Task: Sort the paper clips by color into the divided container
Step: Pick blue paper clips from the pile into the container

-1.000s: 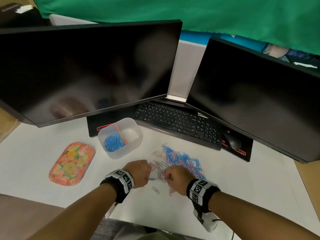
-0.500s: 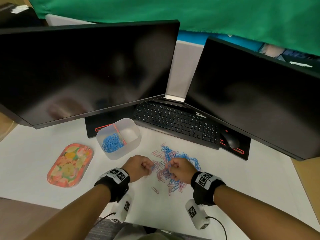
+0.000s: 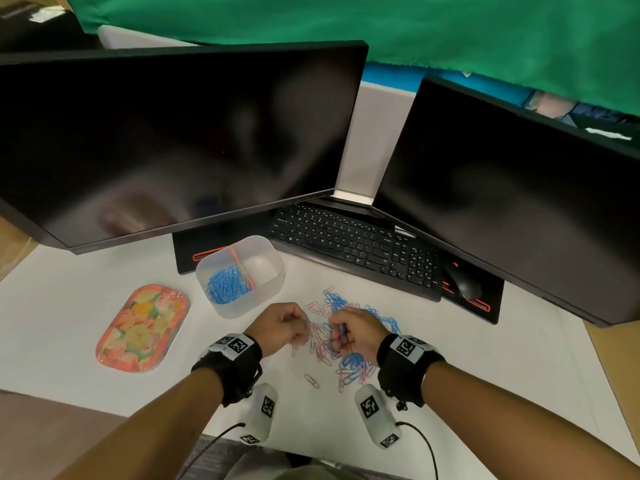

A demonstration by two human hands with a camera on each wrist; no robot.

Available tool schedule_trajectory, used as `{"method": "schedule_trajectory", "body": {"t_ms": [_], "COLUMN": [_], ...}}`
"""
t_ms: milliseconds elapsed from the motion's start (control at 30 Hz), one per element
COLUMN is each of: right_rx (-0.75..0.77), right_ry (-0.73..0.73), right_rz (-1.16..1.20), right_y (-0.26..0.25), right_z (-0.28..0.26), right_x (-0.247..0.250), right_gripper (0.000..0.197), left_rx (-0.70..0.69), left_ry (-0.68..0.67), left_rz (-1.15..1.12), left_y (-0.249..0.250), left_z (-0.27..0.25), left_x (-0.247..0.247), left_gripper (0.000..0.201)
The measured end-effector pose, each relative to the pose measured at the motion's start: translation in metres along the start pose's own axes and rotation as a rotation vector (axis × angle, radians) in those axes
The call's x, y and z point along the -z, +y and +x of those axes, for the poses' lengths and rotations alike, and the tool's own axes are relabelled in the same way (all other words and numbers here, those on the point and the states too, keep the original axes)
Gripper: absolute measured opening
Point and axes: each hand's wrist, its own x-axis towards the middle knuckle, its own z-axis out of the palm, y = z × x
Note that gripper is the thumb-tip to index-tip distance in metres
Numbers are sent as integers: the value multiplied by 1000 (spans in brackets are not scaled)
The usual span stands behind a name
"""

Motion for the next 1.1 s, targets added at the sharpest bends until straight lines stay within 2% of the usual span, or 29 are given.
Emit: {"method": "schedule_trajectory", "body": {"t_ms": [167,233,333,400,467,567,767,867,967,1100], "right_rx": [30,31,19,11,16,34,-7,-15,5,-5], "right_ry": [6,21,52,86,135,194,296,344,419,499], "right_rz": [30,1,2,-12,-91,-217,-215,-221,-339,-518], "right_y": [-10,-11,-8,-4,1,8,15,20,25,33], "right_z": [1,1,0,0,1,-2,-6,-3,0,-4], "right_x": [-2,2,12,21,32,46,65,76,88,106], "right_gripper": [23,24,21,21,23,23,17,23,32,32], "left_rx": [-3,15,48,97,154,187,232,110,-39,-158], "left_ry": [23,31,25,30,57,81,64,95,114,-19], "left_rz": [-240,-320,-391,-399,-367,-195,0,308,588,977], "left_y": [6,9,10,9,7,8,13,18,26,38], "left_z": [1,0,1,5,11,19,36,45,52,67], "left_x": [-1,-3,-8,-11,-15,-21,-31,-35,-38,-41], "left_gripper": [19,9,11,4,23,38,29,18,9,28]}}
